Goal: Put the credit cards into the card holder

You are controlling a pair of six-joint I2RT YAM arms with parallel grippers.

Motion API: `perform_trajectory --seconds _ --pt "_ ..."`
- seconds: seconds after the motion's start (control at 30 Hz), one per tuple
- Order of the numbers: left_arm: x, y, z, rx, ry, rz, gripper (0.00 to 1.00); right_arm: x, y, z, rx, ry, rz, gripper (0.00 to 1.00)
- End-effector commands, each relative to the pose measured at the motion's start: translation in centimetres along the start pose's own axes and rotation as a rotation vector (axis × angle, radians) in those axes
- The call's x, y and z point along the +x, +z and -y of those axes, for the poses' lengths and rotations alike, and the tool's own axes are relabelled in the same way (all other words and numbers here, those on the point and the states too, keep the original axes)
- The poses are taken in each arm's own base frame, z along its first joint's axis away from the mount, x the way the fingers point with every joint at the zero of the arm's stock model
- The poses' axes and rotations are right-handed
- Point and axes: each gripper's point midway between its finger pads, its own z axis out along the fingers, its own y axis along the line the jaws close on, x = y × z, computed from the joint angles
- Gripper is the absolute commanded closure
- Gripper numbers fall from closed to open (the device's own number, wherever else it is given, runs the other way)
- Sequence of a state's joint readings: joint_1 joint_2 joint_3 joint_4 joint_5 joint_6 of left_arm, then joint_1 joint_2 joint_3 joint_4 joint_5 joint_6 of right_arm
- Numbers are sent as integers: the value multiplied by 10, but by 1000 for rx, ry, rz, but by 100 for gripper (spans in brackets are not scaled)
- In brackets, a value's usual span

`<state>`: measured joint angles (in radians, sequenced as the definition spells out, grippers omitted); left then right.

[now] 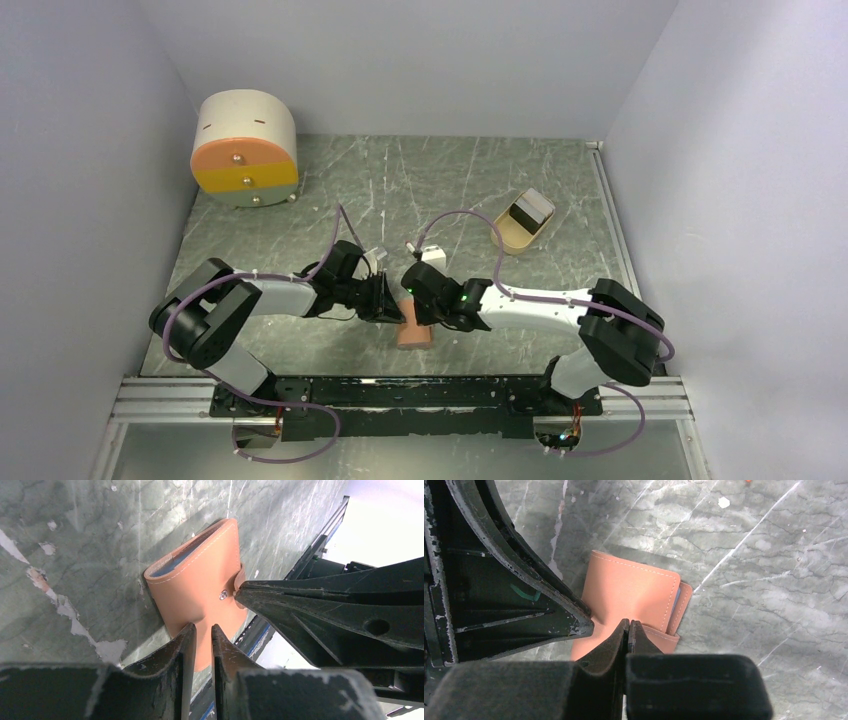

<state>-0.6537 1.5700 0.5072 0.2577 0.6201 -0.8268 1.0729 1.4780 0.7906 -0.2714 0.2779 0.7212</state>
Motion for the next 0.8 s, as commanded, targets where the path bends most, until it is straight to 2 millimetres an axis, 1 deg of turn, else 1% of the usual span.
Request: perform_trajectory --seconds 0.0,0.17,0.37,0.77 --pt "8 1 -10 -27 0 -12 76 2 6 2 20 3 1 100" --pt "7 -1 -9 -29 2 -5 76 7 11 -5 2 -2 -18 100" --pt "8 0 -9 -25 0 -8 76 12 12 -3 12 -9 -29 100" --pt "9 3 -13 -30 -7 -14 76 13 11 -12 4 -12 -21 100"
